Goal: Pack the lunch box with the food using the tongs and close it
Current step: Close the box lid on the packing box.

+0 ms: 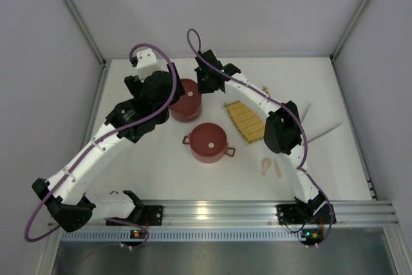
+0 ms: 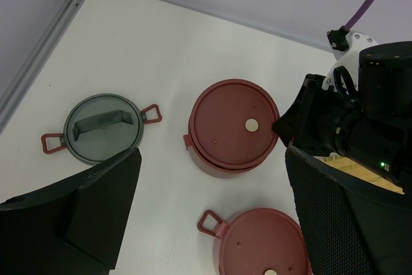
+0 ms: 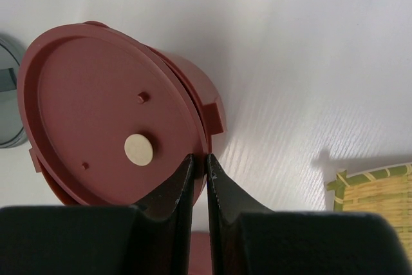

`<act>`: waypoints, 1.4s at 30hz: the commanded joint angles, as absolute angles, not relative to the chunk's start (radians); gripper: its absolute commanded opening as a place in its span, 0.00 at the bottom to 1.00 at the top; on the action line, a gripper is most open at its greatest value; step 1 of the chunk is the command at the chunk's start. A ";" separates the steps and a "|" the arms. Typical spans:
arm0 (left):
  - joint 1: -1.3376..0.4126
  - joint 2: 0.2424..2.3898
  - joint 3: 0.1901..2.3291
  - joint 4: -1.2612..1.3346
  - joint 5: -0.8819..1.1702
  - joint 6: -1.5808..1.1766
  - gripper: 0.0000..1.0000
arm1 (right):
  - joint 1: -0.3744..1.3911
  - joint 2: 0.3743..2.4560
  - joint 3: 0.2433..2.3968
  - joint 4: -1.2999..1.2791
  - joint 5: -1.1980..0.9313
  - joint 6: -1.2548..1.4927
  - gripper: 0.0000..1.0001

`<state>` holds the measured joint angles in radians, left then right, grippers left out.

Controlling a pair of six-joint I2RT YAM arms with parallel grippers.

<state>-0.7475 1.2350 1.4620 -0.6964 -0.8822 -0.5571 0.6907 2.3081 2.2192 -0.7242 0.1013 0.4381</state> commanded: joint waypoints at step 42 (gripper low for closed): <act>-0.690 1.384 1.399 -0.710 -0.894 -0.656 0.99 | 0.641 2.321 2.218 -0.845 -0.008 0.408 0.17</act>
